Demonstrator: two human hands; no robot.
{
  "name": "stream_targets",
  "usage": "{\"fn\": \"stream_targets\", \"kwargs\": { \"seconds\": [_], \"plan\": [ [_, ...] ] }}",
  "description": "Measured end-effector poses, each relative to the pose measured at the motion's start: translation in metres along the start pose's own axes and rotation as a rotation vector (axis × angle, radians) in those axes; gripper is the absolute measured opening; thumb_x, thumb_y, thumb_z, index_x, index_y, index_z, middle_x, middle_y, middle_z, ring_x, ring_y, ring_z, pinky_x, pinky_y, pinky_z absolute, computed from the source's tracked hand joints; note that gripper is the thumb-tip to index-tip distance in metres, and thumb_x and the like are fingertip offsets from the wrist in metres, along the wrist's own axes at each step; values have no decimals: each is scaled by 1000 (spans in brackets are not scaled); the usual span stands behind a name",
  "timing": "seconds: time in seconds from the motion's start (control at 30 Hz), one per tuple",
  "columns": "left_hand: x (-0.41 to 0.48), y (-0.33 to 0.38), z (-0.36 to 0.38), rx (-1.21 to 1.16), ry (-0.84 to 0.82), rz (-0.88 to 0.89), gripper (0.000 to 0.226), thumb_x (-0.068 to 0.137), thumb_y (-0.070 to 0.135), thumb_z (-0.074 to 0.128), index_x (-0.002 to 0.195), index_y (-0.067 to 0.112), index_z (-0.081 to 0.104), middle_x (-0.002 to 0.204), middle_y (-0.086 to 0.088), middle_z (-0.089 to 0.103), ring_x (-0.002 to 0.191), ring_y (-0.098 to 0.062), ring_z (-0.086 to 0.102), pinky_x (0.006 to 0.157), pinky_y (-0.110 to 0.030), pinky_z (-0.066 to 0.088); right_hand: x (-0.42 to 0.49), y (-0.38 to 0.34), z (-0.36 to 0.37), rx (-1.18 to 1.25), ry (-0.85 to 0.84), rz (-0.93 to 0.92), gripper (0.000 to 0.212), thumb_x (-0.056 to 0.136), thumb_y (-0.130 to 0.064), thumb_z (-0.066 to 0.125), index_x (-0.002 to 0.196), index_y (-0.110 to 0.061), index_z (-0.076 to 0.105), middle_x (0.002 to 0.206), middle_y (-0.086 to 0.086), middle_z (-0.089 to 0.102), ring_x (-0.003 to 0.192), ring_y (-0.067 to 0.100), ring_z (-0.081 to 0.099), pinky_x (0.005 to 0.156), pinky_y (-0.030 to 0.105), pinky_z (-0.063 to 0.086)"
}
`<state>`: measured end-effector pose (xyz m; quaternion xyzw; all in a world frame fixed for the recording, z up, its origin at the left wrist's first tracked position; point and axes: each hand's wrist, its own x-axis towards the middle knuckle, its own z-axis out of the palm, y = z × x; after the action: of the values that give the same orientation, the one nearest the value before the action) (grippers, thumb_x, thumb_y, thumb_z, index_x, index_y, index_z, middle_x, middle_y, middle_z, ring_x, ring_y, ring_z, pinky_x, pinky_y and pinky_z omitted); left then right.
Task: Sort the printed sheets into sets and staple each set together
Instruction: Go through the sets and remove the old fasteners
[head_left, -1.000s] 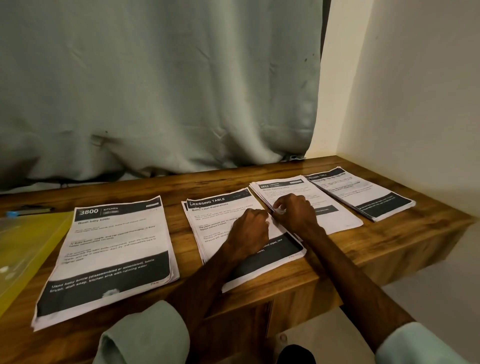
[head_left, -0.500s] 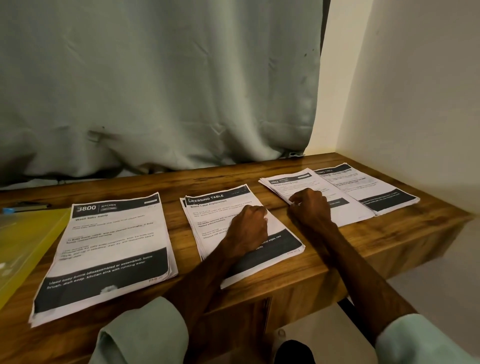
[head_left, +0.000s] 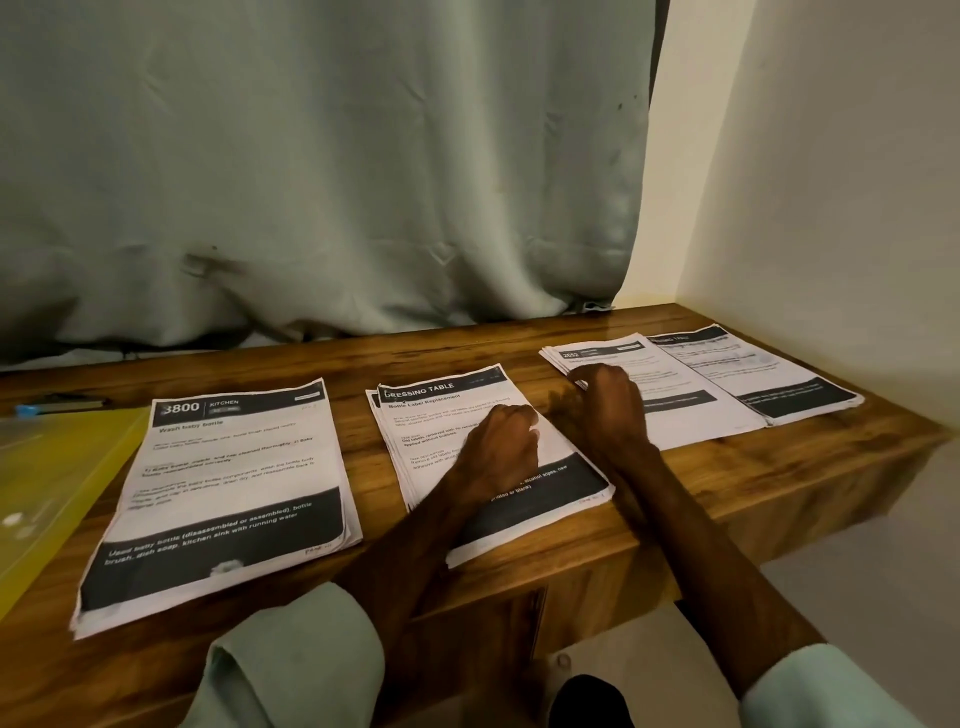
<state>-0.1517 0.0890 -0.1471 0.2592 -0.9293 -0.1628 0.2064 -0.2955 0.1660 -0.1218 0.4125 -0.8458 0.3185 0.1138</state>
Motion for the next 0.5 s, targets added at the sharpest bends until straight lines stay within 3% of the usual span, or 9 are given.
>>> {"fn": "stream_targets", "kwargs": {
  "seconds": [0.1, 0.2, 0.27, 0.37, 0.5],
  "plan": [
    [-1, 2, -15, -84, 159, -35, 29, 102, 14, 54, 128, 8, 61, 132, -14, 62, 128, -29, 53, 101, -36, 44, -9, -18, 8, 49, -122, -43, 25, 90, -32, 77, 110, -17, 77, 107, 5, 76, 95, 21, 70, 80, 32, 57],
    [-7, 4, -35, -29, 337, -149, 31, 100, 19, 58, 130, 10, 62, 140, -12, 57, 136, -28, 45, 110, -38, 40, -20, -23, 17, 45, -169, -55, 30, 91, -36, 75, 113, -17, 76, 108, 5, 75, 98, 19, 69, 81, 31, 56],
    [-16, 2, -44, 121, 281, -304, 50, 99, 35, 59, 143, 12, 52, 156, -17, 42, 148, -36, 29, 121, -47, 27, -27, -25, 21, 65, -179, -10, 38, 90, -39, 76, 120, -17, 72, 115, 6, 73, 103, 20, 66, 82, 31, 54],
    [-35, -3, -45, 193, 49, -529, 84, 96, 52, 60, 158, 9, 24, 165, -33, 1, 153, -53, 0, 124, -60, 9, -33, -30, 24, 59, -170, 11, 41, 91, -39, 76, 123, -14, 68, 118, 7, 71, 105, 20, 65, 82, 31, 53],
    [-48, -12, -33, 79, -35, -636, 92, 96, 58, 58, 158, 7, 13, 161, -40, -13, 150, -57, -7, 124, -62, 5, -42, -35, 25, 34, -159, -31, 38, 92, -36, 75, 119, -10, 67, 115, 10, 72, 103, 23, 67, 86, 35, 56]
  ]
}}
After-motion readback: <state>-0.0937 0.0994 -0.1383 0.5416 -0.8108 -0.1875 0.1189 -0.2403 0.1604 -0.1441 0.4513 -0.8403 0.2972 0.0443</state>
